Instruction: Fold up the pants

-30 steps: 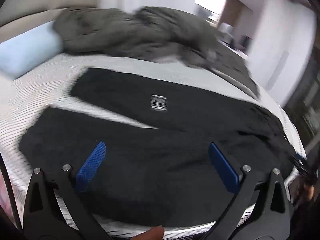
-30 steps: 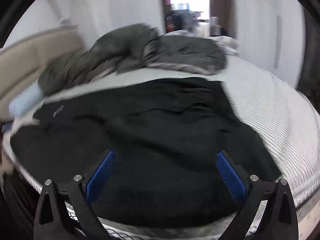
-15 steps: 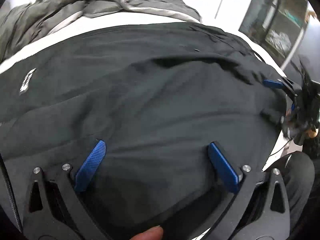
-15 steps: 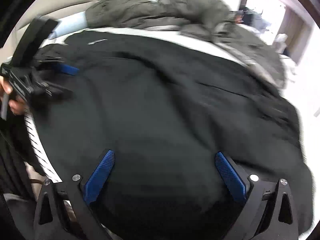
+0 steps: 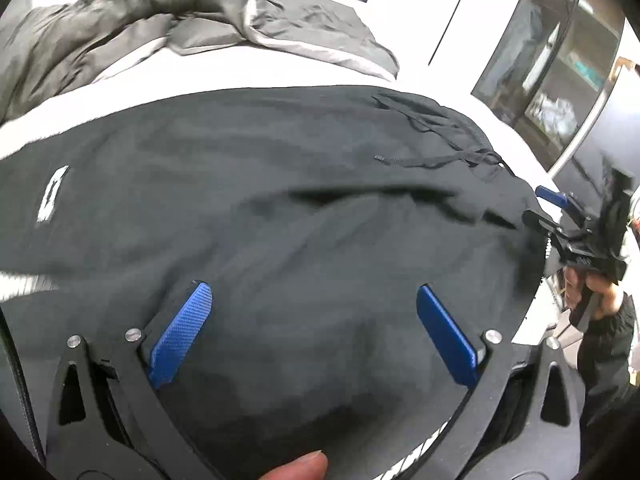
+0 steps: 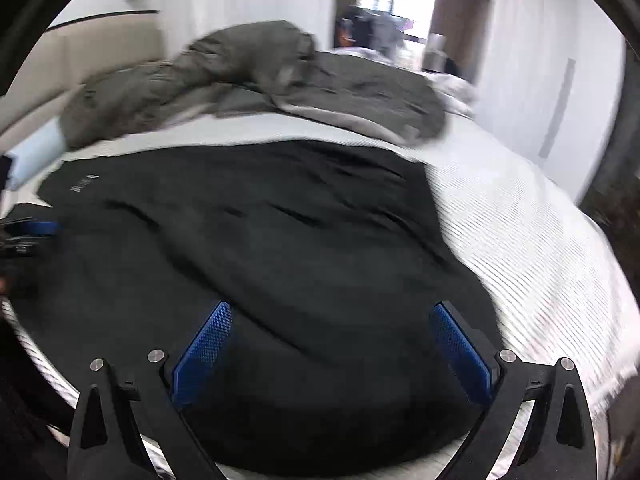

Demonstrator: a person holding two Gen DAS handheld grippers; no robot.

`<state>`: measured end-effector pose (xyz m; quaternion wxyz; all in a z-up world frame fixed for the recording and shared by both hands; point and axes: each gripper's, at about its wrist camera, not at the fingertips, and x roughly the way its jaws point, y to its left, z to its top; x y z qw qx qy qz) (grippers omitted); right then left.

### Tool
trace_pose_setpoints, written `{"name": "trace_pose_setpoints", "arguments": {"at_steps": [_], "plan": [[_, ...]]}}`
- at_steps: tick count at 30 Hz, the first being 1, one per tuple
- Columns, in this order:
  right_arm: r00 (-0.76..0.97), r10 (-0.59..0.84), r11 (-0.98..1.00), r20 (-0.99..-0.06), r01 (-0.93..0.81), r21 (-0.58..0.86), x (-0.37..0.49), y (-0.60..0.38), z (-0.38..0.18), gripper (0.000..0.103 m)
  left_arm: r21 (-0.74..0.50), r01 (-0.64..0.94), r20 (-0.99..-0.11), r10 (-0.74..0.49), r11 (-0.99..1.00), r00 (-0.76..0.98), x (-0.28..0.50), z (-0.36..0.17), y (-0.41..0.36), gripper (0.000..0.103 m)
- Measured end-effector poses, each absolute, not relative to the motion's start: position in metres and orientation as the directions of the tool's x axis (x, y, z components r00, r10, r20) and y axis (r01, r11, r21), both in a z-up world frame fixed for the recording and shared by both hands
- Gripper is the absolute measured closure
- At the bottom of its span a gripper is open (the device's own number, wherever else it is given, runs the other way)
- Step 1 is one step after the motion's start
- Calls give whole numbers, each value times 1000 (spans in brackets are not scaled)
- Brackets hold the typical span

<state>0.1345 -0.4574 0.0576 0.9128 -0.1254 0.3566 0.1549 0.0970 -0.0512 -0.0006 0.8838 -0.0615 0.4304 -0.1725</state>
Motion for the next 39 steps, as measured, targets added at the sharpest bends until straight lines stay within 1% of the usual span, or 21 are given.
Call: {"name": "trace_pose_setpoints", "arguments": {"at_steps": [2,4,6,7,8,10,12,15,16,18,20,23,25,27,29,31,33,34,35,36,39], "plan": [[660,229,912,-715,-403,-80,158,-428,50,2,-257,253,-755,-357,933,550,122,-3,-70,1],[601,235,915,-764,-402,-34,185,-410,33,2,-278,227,-793,-357,933,494,143,-21,-72,1],[564,157,931,-811,-358,-68,219,-409,11,2,-302,210,-793,-367,930,485,147,-35,-59,2],[571,106,934,-814,-338,-115,226,-411,4,2,-333,234,-769,-406,914,493,144,-35,-52,2],[580,89,938,-810,-322,-128,231,-422,1,2,-355,248,-753,-434,901,496,141,-34,-46,2],[583,109,952,-805,-296,-85,233,-445,1,2,-378,235,-743,-444,896,500,138,-32,-32,2],[597,105,958,-795,-276,-81,229,-457,5,2,-385,219,-739,-442,896,508,136,-33,-24,2],[615,44,961,-788,-241,-134,223,-450,9,1,-317,193,-753,-370,929,544,127,-25,-29,1],[618,53,961,-785,-245,-128,219,-444,14,1,-310,189,-750,-362,932,553,125,-22,-33,1],[620,174,942,-765,-333,-55,201,-432,26,1,-325,232,-729,-399,917,555,122,-16,-46,1],[616,232,916,-753,-398,-44,185,-411,32,1,-296,286,-728,-410,911,550,121,-15,-66,1],[565,262,860,-782,-504,-76,177,-376,18,1,-207,326,-791,-354,923,500,128,-32,-91,1],[519,246,843,-819,-532,-83,183,-365,-4,2,-191,329,-797,-342,925,497,128,-40,-94,1],[536,247,843,-807,-529,-93,179,-376,-9,2,-174,336,-798,-333,925,502,122,-39,-85,1],[566,207,858,-798,-497,-130,180,-386,-8,2,-130,310,-810,-281,942,515,111,-39,-62,1],[579,183,883,-794,-452,-126,173,-414,-3,2,-88,242,-816,-210,966,539,95,-37,-21,2],[595,150,901,-790,-412,-140,170,-433,-2,2,-81,183,-811,-172,980,559,73,-35,14,2],[605,132,911,-785,-387,-145,169,-448,0,2,-48,117,-813,-107,992,572,57,-34,41,2],[611,121,917,-782,-371,-148,167,-457,1,2,-29,79,-812,-69,996,579,49,-34,56,2],[620,103,925,-778,-348,-155,165,-466,2,2,-28,41,-810,-47,999,585,38,-33,76,2],[627,96,945,-773,-302,-128,167,-492,4,2,7,-140,-810,88,990,579,16,-27,132,1]]}}
